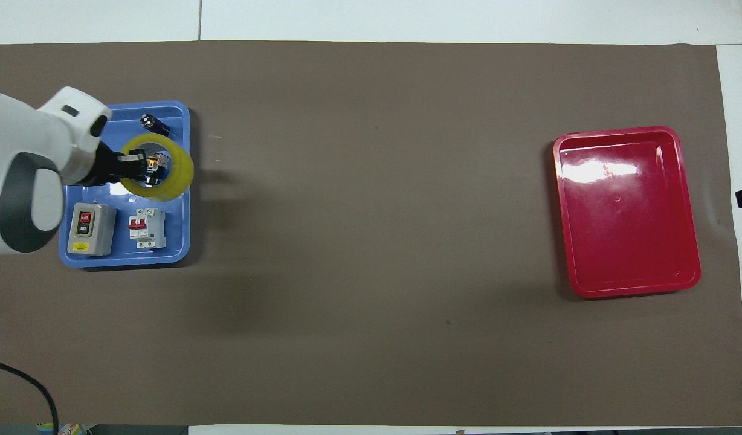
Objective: Place and move tape with both arms
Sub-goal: 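Lift the yellow tape with the left gripper and set it mid-table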
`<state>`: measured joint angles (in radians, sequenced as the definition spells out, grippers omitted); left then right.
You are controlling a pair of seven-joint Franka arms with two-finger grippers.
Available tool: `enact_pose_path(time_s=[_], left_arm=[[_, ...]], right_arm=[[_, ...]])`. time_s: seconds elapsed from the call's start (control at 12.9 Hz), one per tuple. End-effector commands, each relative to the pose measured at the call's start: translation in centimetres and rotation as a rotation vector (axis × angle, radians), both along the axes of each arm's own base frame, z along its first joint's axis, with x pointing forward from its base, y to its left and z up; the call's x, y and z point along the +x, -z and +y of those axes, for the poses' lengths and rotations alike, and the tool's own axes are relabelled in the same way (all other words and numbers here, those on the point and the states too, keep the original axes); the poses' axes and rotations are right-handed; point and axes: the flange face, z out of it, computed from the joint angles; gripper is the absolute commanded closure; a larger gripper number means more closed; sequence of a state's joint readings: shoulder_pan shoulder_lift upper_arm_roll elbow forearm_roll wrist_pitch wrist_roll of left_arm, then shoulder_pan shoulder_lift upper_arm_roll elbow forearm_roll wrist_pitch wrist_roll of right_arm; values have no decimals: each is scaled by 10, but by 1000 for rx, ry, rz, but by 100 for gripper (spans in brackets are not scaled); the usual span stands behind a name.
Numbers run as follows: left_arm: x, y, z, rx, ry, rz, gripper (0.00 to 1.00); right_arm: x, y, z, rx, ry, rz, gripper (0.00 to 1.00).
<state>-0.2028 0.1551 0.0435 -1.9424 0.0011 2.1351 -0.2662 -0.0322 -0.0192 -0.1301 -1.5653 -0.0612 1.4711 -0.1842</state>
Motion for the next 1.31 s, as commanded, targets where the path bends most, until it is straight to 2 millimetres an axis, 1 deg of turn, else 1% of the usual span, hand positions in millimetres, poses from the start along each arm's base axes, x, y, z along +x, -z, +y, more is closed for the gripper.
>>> enact_pose_path(time_s=[0.0, 0.08, 0.15, 0.31, 0.46, 0.54, 0.62, 0.7, 0.77, 0.85, 1.0, 1.08, 1.24], left_arm=[[-10, 17, -66, 23, 27, -21, 100], [-15, 27, -99, 16, 28, -34, 100], [-23, 32, -125, 13, 36, -37, 100], [-40, 43, -185, 12, 60, -33, 100], [-46, 61, -243, 33, 20, -47, 100], [-49, 69, -265, 43, 2, -66, 100], [-54, 67, -283, 23, -1, -94, 100], [-61, 70, -300, 6, 5, -107, 100], [-72, 74, -323, 5, 14, -106, 100], [-78, 84, -336, 6, 27, -104, 100], [-84, 88, -340, 17, 40, -92, 100], [-89, 91, -344, 13, 56, -90, 100], [-91, 93, -346, 7, 56, -85, 100]], right_arm=[[-1, -2, -3, 19, -15, -5, 0], [-1, -2, -2, 19, -15, -3, 0], [-1, -2, 0, 20, -16, -1, 0], [-4, -1, -1, 23, -16, 10, 0], [-4, 1, -1, 23, -13, 14, 0], [-5, 1, -2, 24, -13, 14, 0], [-5, 0, -3, 22, -13, 12, 0], [-5, 1, -6, 22, -8, 12, 0], [-5, 1, -6, 22, -8, 12, 0], [-5, 1, -6, 22, -8, 13, 0], [-5, 1, -7, 24, -4, 13, 0], [-4, 2, -4, 23, -12, 10, 0], [-4, 4, 3, 22, -21, 9, 0]])
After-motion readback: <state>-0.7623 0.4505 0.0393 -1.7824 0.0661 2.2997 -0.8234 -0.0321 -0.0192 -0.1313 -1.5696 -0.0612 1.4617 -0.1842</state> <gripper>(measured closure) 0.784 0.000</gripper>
